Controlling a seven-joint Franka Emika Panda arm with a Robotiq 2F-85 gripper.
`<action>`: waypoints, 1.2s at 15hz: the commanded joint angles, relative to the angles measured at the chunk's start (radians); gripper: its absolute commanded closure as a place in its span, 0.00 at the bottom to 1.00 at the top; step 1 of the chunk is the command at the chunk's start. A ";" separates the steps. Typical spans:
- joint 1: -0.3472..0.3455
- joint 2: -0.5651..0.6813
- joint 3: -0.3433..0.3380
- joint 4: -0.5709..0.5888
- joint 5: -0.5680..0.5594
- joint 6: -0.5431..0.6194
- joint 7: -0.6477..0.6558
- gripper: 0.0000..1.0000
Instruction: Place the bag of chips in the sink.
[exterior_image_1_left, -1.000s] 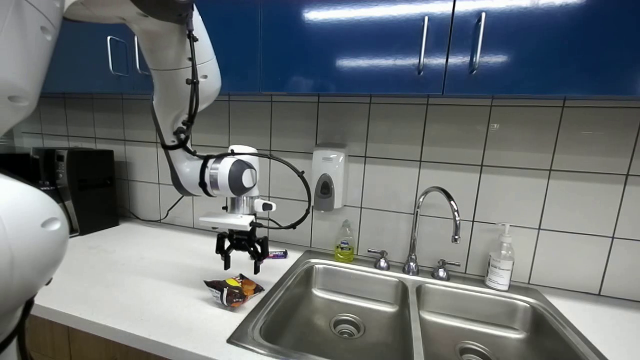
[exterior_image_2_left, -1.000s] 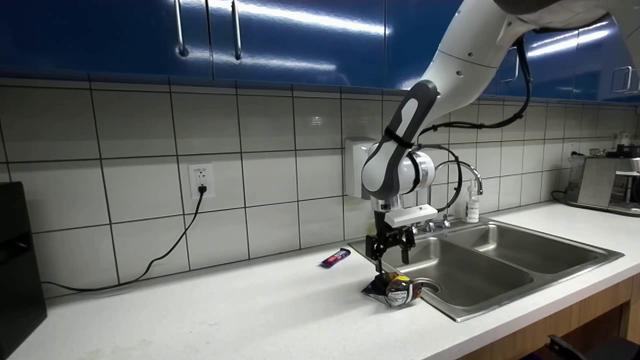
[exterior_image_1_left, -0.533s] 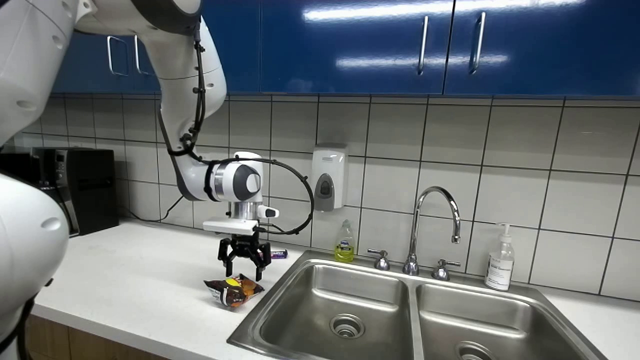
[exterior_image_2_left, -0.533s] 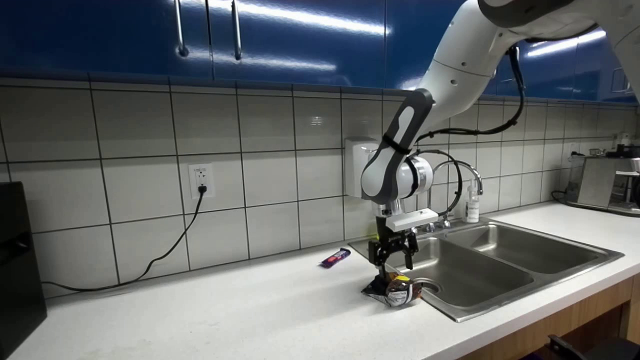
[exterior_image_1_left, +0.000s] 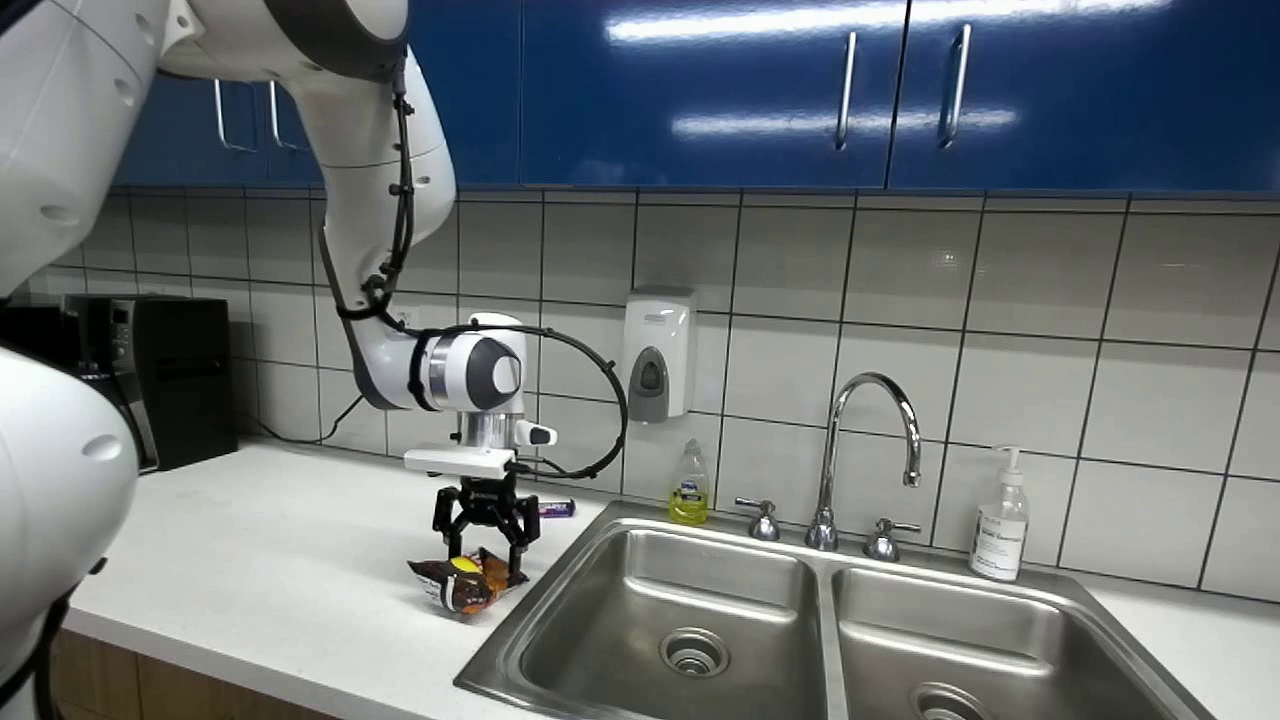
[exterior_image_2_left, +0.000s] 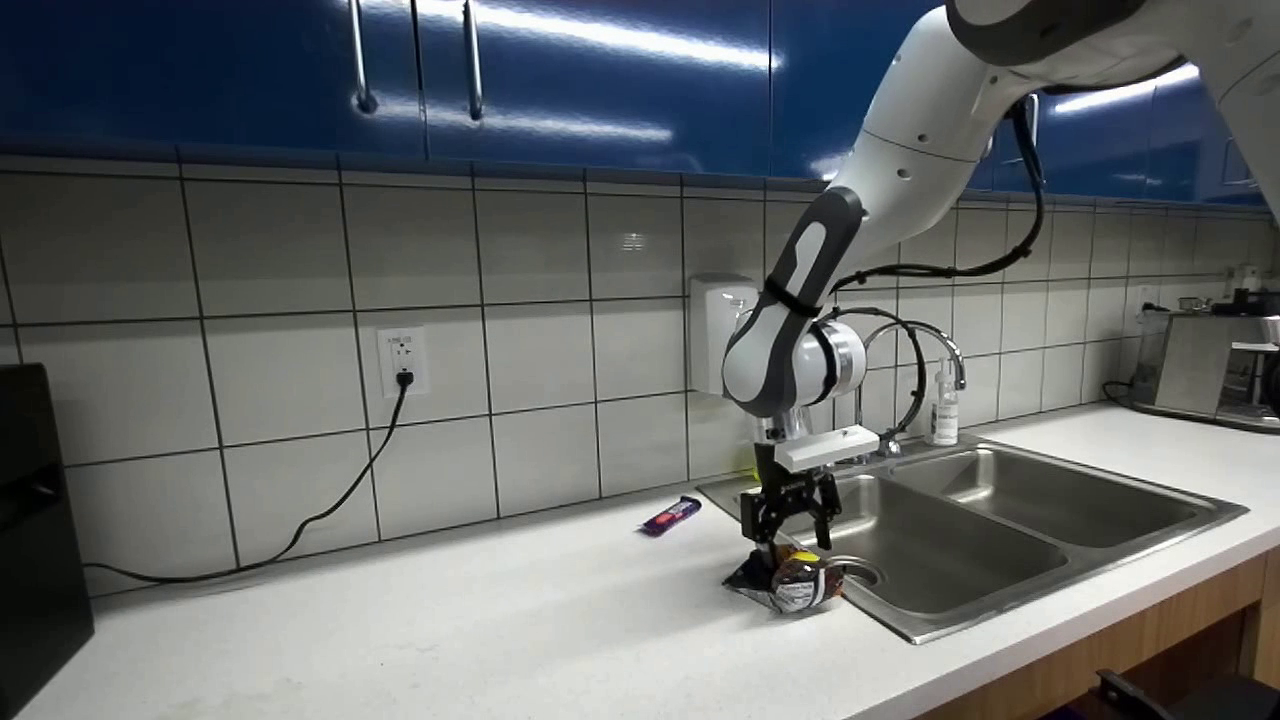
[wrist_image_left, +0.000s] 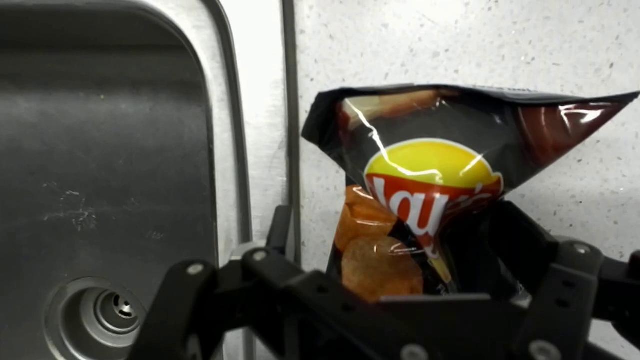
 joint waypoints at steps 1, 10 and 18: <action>-0.009 -0.004 0.005 0.011 -0.007 -0.016 0.000 0.25; -0.010 -0.008 0.005 0.009 -0.007 -0.012 0.000 0.91; -0.015 -0.009 0.004 0.013 -0.003 -0.012 -0.006 1.00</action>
